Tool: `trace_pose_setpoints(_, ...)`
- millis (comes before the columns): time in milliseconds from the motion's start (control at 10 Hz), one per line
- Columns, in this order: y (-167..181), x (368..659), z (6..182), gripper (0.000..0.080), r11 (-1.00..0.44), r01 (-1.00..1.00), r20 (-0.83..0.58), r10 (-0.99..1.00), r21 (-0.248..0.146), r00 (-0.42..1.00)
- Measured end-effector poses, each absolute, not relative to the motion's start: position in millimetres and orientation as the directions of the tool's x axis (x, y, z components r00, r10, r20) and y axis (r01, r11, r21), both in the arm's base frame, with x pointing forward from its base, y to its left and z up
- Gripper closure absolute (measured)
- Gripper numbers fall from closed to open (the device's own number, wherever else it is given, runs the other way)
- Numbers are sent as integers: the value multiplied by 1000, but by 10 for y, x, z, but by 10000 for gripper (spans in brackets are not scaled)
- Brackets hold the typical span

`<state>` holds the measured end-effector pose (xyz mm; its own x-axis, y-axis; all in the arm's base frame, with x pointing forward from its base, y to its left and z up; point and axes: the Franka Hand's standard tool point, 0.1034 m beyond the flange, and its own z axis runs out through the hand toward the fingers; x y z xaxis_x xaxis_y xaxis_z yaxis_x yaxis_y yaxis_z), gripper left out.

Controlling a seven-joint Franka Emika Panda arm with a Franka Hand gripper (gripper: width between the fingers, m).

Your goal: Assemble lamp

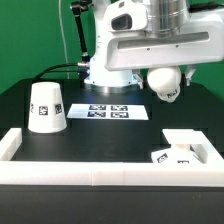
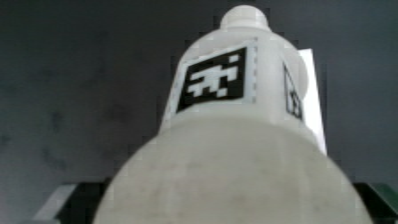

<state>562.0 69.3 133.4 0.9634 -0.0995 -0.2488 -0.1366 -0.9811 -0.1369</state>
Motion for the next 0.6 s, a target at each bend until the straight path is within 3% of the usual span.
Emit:
trace_pose_setpoints(200, 685, 5730, 1337, 223, -982, -131, -74, -122, -136, 990)
trace_pose_setpoints(400, 669, 5783, 1395, 223, -993, -47, 53, -52, -106, 997)
trace_pose_setpoints(500, 675, 5893, 1450, 223, -997, 16, 142, 5, -75, 990)
trace_pose_setpoints(600, 689, 5900, 1469, 223, -995, 90, 139, 83, -44, 987)
